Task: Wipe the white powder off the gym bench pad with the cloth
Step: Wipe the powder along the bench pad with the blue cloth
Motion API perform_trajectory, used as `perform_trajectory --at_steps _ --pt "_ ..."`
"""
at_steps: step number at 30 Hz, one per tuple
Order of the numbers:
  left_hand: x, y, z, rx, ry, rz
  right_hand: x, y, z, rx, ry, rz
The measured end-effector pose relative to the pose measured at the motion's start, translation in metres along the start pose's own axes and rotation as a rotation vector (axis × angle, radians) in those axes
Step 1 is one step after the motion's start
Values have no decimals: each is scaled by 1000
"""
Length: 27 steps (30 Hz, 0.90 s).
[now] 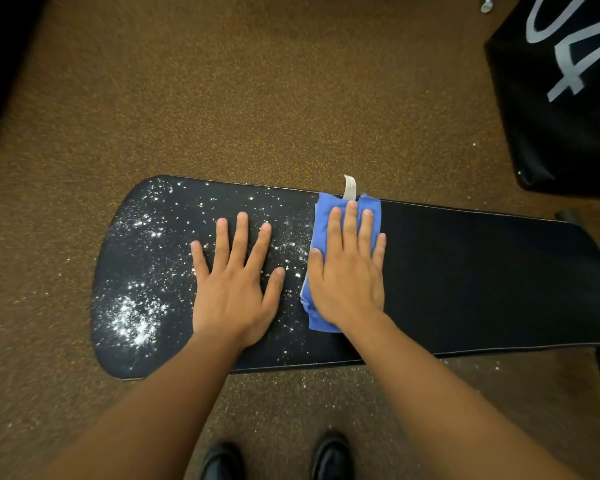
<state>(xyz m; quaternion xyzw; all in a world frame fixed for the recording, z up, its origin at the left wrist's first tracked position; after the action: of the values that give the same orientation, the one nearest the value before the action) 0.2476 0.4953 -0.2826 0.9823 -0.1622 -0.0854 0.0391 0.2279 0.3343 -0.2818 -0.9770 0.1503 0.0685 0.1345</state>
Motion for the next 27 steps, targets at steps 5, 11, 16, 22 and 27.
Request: perform_trajectory --at_steps 5,11,16,22,27 --pt "0 0 0 -12 -2 7 -27 -10 6 9 6 -102" --pt "-1 0 0 -19 -3 13 -67 24 6 -31 -45 -129" --pt "-1 1 1 -27 3 8 15 11 -6 20 5 106" --pt "1 0 4 -26 4 8 -19 -21 5 -14 -7 -100" --pt "0 1 2 -30 1 8 -82 13 10 -60 -43 -187"
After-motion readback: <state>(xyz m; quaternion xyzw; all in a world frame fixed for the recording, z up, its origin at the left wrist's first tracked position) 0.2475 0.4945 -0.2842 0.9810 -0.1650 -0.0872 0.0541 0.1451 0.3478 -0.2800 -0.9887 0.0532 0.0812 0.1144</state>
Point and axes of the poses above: each hand's wrist, its own x-axis towards the middle knuckle, its own z-axis out of the palm, y = z × x, the point moved 6 cm from there along x, towards the middle knuckle, and after that the axes turned 7 degrees about x, right-handed, at the moved point
